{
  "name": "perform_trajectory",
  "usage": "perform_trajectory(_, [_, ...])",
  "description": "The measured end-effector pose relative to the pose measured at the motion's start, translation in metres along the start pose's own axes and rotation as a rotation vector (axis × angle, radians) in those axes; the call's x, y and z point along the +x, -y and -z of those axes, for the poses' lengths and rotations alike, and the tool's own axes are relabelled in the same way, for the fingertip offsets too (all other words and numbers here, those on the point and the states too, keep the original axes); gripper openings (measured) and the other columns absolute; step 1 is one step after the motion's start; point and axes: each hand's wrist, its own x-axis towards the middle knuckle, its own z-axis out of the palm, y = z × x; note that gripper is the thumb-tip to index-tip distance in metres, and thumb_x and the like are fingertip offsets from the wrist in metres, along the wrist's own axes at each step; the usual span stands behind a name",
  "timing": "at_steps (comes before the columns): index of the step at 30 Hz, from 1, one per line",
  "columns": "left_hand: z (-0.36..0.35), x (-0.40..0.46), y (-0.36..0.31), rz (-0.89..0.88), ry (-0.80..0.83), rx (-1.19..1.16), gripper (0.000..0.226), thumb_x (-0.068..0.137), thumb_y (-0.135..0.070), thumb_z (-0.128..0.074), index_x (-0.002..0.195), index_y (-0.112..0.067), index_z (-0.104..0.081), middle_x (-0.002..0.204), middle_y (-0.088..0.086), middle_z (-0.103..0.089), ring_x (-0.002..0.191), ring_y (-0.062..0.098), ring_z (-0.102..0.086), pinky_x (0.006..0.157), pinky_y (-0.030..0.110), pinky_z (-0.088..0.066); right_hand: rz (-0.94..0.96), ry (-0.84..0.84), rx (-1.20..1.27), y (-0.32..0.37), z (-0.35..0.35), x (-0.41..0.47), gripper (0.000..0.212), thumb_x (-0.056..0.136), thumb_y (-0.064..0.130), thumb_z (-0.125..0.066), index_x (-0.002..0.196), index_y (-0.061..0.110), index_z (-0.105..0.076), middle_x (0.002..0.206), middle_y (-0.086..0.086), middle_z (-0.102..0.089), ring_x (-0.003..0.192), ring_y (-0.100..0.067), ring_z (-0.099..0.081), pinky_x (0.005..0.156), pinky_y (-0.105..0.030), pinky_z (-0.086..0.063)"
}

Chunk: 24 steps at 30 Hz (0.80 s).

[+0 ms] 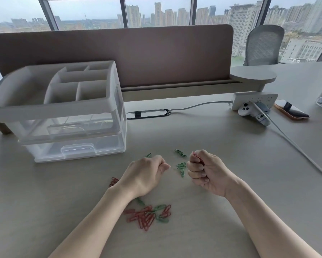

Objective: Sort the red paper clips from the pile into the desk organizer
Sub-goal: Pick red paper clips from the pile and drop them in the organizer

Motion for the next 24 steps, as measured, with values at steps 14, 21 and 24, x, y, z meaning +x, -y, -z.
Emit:
perform_trajectory(14, [0.021,-0.021,0.032,0.47,-0.16,-2.118,0.027,0.083,-0.017,-0.044,0.061,-0.026,-0.031,0.049,-0.01,-0.023,0.047,0.006,-0.01,0.035,0.018,-0.012,0.168,-0.089,0.097,-0.013,-0.026,0.005,0.04,0.097,0.014,-0.032,0.058,0.022,-0.03,0.056,0.005,-0.019,0.043,-0.009,-0.014,0.037,-0.017,-0.012])
perform_trajectory(21, [0.025,-0.04,0.04,0.489,-0.218,-2.254,0.032,0.096,-0.027,-0.047,0.065,-0.022,-0.04,0.054,-0.009,-0.029,0.04,0.004,-0.027,0.036,0.016,-0.018,0.191,-0.077,0.104,-0.02,-0.058,0.011,0.037,0.098,0.013,-0.03,0.062,0.021,-0.028,0.057,0.003,-0.021,0.049,-0.012,-0.01,0.037,-0.019,-0.013])
perform_trajectory(24, [0.032,-0.046,0.037,0.441,-0.249,-2.318,0.025,0.09,-0.019,-0.047,0.066,-0.019,-0.043,0.055,-0.008,-0.034,0.041,0.004,-0.03,0.036,0.016,-0.021,0.231,-0.112,0.103,-0.019,-0.072,0.012,0.031,0.093,0.009,-0.028,0.066,0.021,-0.021,0.059,0.001,-0.017,0.054,-0.015,-0.007,0.039,-0.021,-0.011])
